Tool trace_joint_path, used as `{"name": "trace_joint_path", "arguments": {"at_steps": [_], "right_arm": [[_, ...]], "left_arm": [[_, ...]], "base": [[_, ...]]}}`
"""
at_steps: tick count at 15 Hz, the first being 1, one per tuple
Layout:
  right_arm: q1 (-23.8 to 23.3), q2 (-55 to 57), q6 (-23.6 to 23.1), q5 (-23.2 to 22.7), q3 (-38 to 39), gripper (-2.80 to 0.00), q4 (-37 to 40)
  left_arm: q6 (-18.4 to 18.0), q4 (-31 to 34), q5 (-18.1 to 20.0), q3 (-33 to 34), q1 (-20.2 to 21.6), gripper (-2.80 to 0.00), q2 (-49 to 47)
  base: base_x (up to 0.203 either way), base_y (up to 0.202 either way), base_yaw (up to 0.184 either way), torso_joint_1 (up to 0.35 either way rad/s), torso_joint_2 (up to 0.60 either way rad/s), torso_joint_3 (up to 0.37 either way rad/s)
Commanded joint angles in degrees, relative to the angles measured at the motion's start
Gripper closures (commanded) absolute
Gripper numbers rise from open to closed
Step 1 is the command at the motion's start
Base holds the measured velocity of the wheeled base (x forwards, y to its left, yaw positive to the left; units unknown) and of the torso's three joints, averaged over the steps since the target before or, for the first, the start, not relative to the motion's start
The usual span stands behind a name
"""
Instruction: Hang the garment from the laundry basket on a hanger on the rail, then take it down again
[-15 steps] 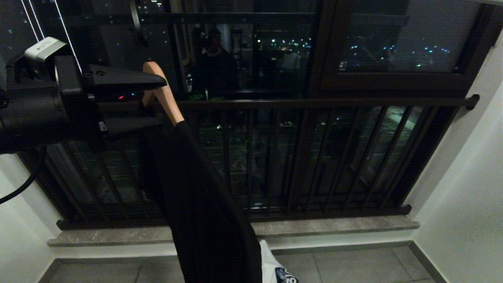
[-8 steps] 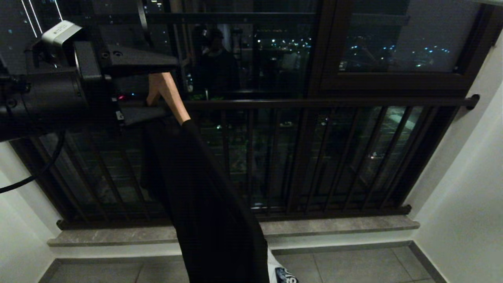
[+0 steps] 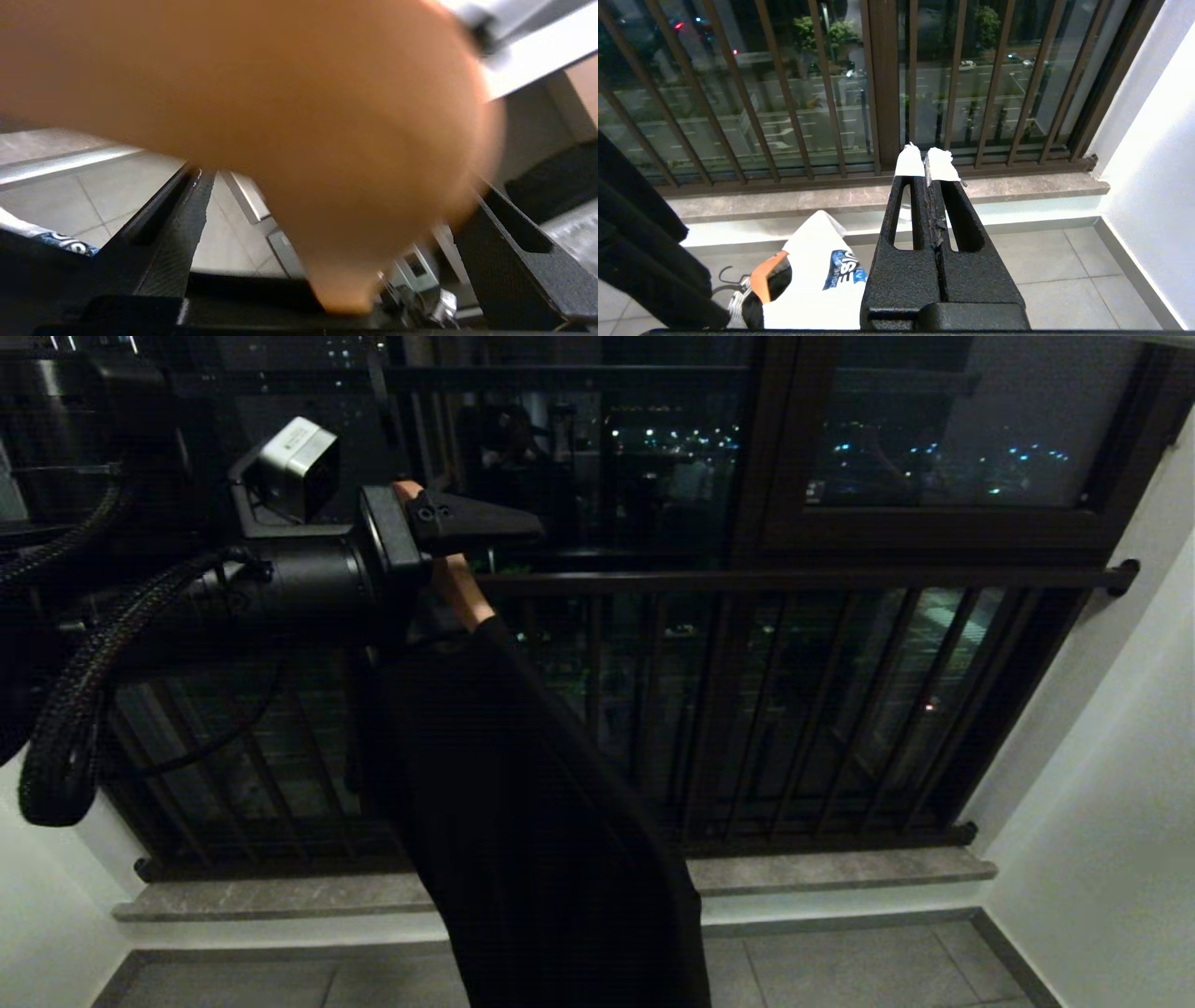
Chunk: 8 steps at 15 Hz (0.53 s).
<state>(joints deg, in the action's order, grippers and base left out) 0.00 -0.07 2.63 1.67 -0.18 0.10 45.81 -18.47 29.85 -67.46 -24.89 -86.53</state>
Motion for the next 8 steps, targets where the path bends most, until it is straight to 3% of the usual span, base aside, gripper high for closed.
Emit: {"name": "trace_joint_path", "arguments": {"at_steps": [1, 4, 8], "right_arm": [[0.0, 0.1, 0.0, 0.0, 0.0, 0.0, 0.0], [0.0, 0.1, 0.0, 0.0, 0.0, 0.0, 0.1], [0.0, 0.1, 0.0, 0.0, 0.0, 0.0, 0.1]], "left_arm": [[0.2, -0.2, -0.9, -0.9, -0.3, 0.0, -1.8], [-1.9, -0.1, -1.3, -0.7, -0.3, 0.0, -1.2], [-2.0, -0.1, -1.3, -0.7, -0.3, 0.0, -0.5]], "base": [[0.0, 0.0, 0.0, 0.0, 0.0, 0.0], [0.0, 0.0, 0.0, 0.0, 0.0, 0.0], [0.0, 0.0, 0.0, 0.0, 0.0, 0.0]]}}
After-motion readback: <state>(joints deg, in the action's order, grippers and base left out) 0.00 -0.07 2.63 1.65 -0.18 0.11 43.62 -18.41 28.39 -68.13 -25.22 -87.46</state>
